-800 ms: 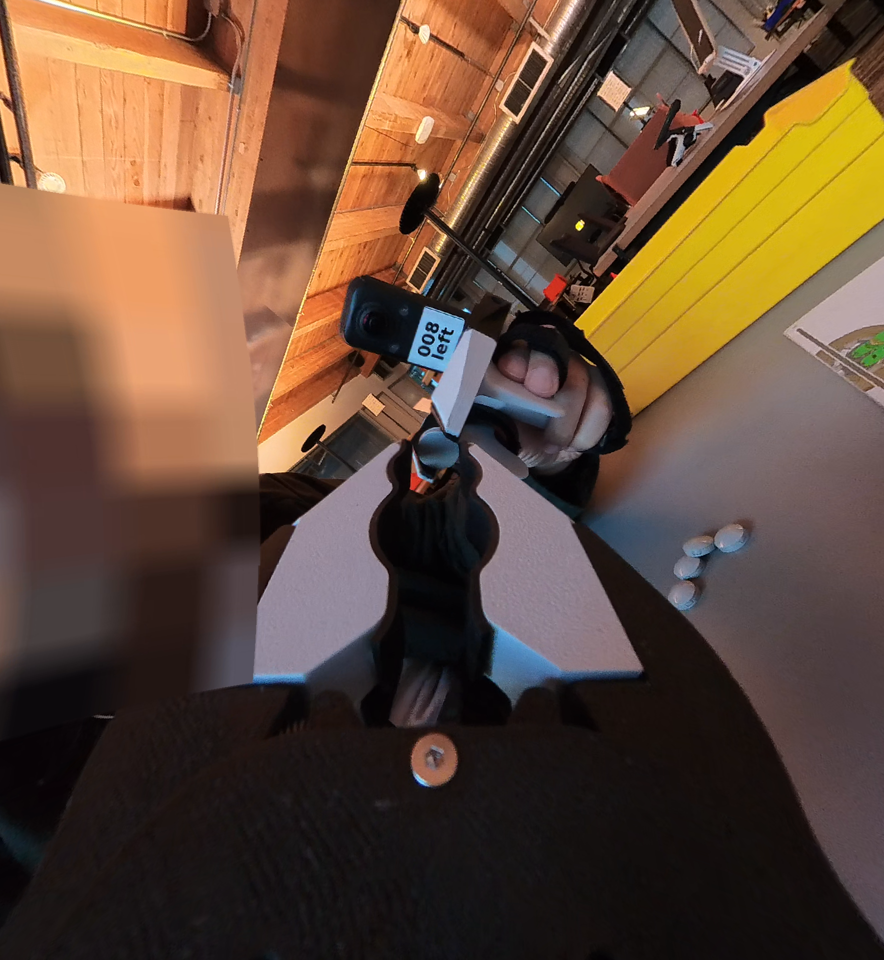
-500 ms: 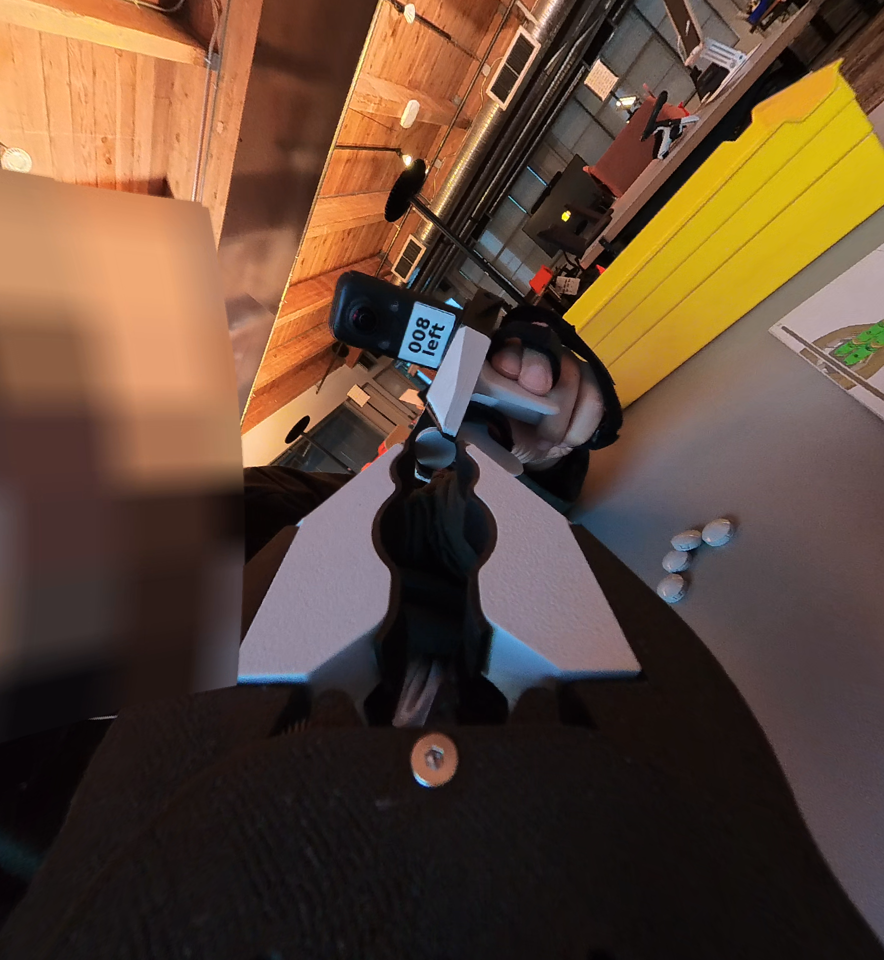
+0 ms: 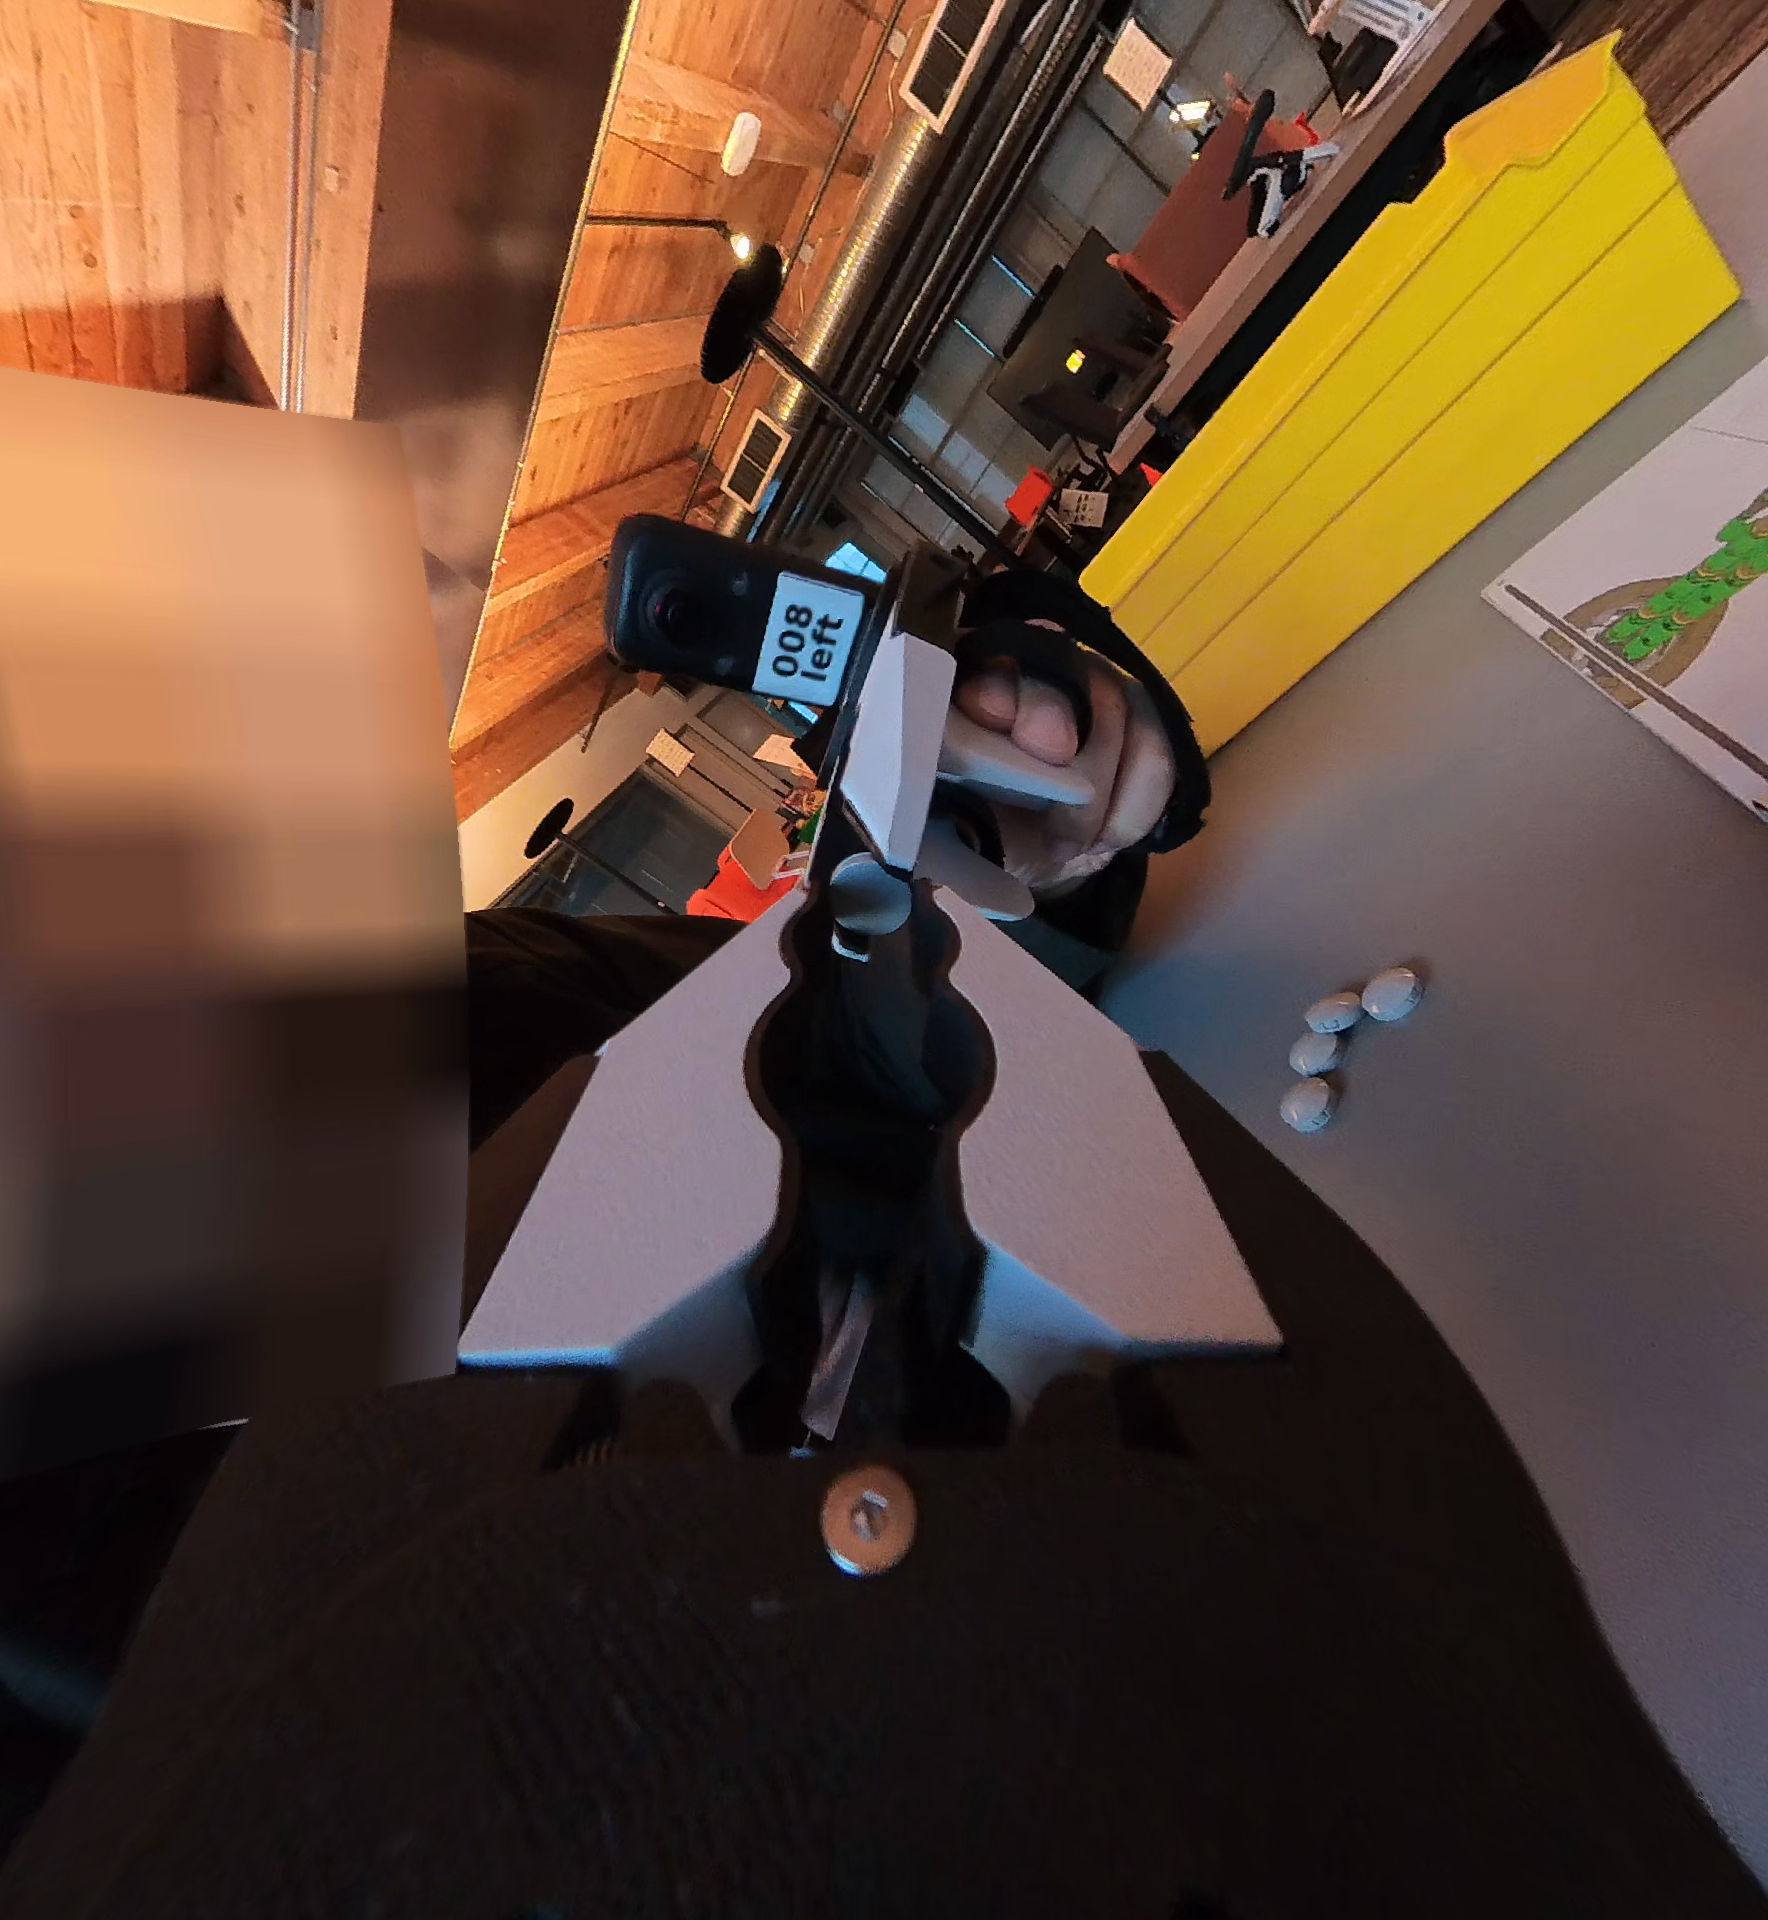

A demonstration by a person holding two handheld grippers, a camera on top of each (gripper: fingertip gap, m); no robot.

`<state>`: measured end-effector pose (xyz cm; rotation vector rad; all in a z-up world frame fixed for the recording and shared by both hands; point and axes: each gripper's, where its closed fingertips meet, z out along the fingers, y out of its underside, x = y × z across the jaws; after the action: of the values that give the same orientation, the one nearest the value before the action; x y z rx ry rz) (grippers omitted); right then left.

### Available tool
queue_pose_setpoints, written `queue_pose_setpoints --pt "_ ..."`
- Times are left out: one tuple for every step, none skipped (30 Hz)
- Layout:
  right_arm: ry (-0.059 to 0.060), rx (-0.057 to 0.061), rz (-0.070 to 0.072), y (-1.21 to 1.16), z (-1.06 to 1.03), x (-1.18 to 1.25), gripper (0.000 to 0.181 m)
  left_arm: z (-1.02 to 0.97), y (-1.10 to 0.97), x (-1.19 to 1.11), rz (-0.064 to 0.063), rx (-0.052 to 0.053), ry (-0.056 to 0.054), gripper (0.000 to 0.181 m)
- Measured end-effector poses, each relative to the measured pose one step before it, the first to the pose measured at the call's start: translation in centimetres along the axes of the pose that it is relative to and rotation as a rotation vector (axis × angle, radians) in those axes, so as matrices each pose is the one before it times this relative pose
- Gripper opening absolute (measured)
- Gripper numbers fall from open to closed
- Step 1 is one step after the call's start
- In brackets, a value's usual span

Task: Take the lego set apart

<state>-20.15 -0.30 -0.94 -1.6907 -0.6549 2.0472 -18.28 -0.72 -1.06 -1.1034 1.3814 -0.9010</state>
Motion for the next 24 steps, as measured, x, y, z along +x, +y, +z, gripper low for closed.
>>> queue_pose_setpoints --pt "-0.0016 0.0048 0.0046 -0.051 0.026 -0.016 0.013 -0.017 -0.023 -0.040 0.0036 -0.0048 -0.0045 0.014" --pt "-0.0016 -0.0062 0.0068 0.123 0.015 -0.010 0.013 -0.026 0.024 0.079 0.0006 -0.0033 0.0057 0.014" --pt "0.0073 -0.0052 0.0002 0.066 -0.029 0.057 0.013 0.023 0.071 0.056 -0.0016 -0.0052 0.0022 0.014" --pt "-0.0001 -0.0023 -0.0015 0.006 -0.017 -0.097 0.013 0.016 -0.080 0.033 0.0019 0.0032 -0.0004 0.014" --pt "0.0045 -0.0081 -0.0040 0.103 -0.010 -0.055 0.013 0.017 -0.023 0.098 0.0016 -0.0032 0.0054 0.014" --pt "0.0036 -0.0024 -0.0022 0.057 -0.018 -0.040 0.013 0.020 -0.029 0.077 0.0013 -0.0028 0.0014 0.014" --pt "-0.0011 -0.0099 0.0058 0.164 -0.035 -0.082 0.013 0.032 -0.012 0.147 0.0052 -0.0026 0.0034 0.014" --pt "0.0062 -0.0040 0.0007 0.059 -0.065 0.062 0.013 0.053 0.067 0.029 0.0056 -0.0083 -0.0027 0.014" --pt "0.0019 -0.0001 0.0042 0.015 -0.048 0.042 0.013 0.044 0.051 -0.007 0.0017 -0.0037 -0.0022 0.014" --pt "0.0024 -0.0040 0.0077 0.061 -0.024 0.075 0.013 0.029 0.090 0.020 -0.0041 -0.0062 0.0026 0.014" --pt "0.0009 -0.0016 0.0055 0.051 0.002 0.018 0.013 -0.001 0.053 0.038 -0.0018 -0.0054 0.0029 0.014" --pt "-0.0006 0.0003 -0.0018 0.017 0.000 -0.036 0.013 0.004 -0.024 0.011 -0.0043 -0.0003 0.0022 0.014" --pt "0.0044 -0.0032 0.0030 0.050 -0.028 0.011 0.013 0.015 0.026 0.040 -0.0036 -0.0011 0.0022 0.014" --pt "0.0029 -0.0061 0.0002 0.134 0.003 0.011 0.013 0.005 0.052 0.085 0.0005 -0.0035 0.0032 0.014" --pt "0.0011 -0.0016 0.0031 0.024 -0.098 0.031 0.013 0.046 0.049 0.010 0.0013 -0.0066 -0.0026 0.014" --pt "0.0005 0.0126 0.0026 -0.213 -0.510 0.037 0.014 -0.343 -0.151 -0.420 -0.0036 0.0119 -0.0211 0.014" --pt "-0.0144 0.0836 0.0174 -1.298 -1.773 -0.215 0.014 -1.567 -1.187 -1.710 -0.0300 0.0809 -0.0721 0.014" --pt "0.0012 0.1236 0.0074 -1.998 -2.314 -0.233 0.012 -2.081 -1.995 -1.729 -0.0730 0.1107 -0.0358 0.014" --pt "0.0279 0.0479 -0.0319 -0.956 -1.542 -0.133 0.012 -1.661 -1.806 -0.980 -0.0603 0.0900 -0.0032 0.013" --pt "0.0372 -0.0195 -0.0441 0.168 -0.616 0.046 0.013 -0.912 -0.839 -0.546 -0.0088 0.0449 -0.0159 0.013" --pt "0.0117 -0.0238 -0.0279 0.379 -0.033 -0.051 0.013 -0.102 0.132 0.080 0.0260 -0.0060 -0.0031 0.014" --pt "-0.0137 -0.0274 -0.0045 0.409 0.315 -0.144 0.013 0.538 0.707 0.572 0.0339 -0.0394 0.0153 0.014" --pt "-0.0197 -0.0226 0.0054 0.390 0.484 -0.081 0.014 0.763 0.881 0.695 0.0319 -0.0433 0.0174 0.014" --pt "-0.0149 -0.0229 0.0043 0.464 0.487 0.019 0.014 0.661 0.886 0.521 0.0229 -0.0380 0.0102 0.014"
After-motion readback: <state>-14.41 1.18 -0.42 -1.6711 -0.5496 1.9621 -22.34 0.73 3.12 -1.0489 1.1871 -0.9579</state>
